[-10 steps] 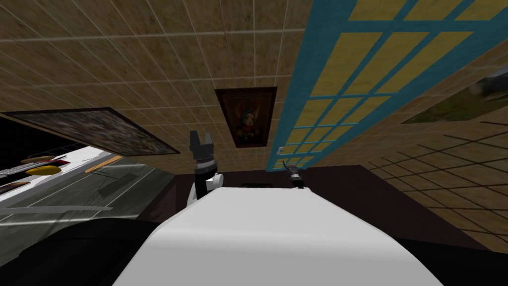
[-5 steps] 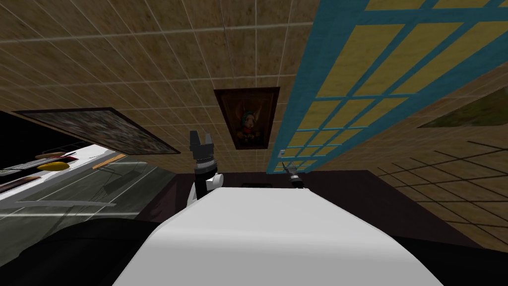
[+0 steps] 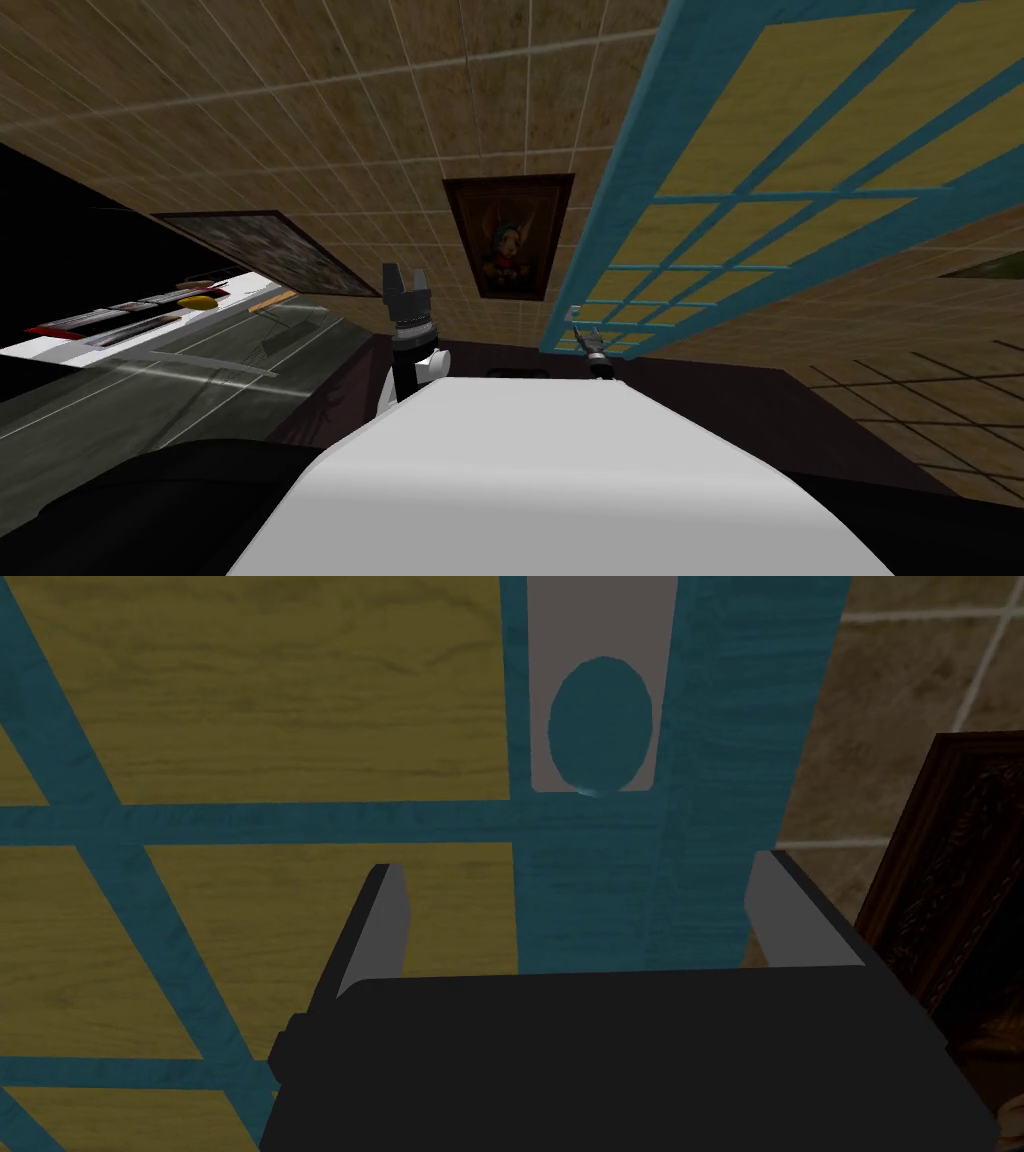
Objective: Pull the door open
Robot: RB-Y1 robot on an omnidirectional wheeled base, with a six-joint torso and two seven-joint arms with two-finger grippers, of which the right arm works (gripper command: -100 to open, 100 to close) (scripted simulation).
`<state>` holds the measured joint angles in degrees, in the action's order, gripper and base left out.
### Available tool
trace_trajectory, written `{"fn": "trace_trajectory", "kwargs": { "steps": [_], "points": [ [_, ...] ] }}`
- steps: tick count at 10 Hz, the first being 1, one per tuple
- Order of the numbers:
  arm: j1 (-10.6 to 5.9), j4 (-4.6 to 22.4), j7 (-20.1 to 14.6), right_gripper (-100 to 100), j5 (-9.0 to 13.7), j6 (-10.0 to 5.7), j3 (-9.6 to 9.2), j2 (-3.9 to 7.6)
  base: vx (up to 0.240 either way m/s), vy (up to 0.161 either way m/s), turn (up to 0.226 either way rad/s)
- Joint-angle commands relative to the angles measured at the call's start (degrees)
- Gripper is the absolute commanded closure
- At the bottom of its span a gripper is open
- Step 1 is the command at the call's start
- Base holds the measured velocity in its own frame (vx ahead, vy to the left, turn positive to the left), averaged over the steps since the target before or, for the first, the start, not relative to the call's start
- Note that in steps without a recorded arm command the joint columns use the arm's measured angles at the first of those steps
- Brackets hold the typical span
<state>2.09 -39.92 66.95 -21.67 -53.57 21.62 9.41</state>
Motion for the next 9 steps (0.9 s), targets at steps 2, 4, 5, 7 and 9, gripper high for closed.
{"fn": "trace_trajectory", "kwargs": {
  "steps": [2, 4, 5, 7, 9],
  "points": [
    [-0.59, 0.16, 2.19, -100, 1.59, 1.66, 2.74, -0.95, 0.005, -0.094, 0.245],
    [-1.32, 0.77, 3.63, -100, 2.55, 2.31, 4.36, -1.51, 0.031, -0.086, 0.218],
    [-2.1, 1.29, 4.91, -100, 3.38, 2.87, 5.72, -2.1, 0.038, -0.055, 0.283],
    [-3.67, 1.83, 6.64, -100, 4.35, 3.5, 7.17, -3.29, 0.071, -0.07, 0.3],
    [-3.15, 1.44, 6.04, 100, 4.05, 3.5, 6.74, -3.02, 0.016, -0.01, 0.014]
  ]
}}
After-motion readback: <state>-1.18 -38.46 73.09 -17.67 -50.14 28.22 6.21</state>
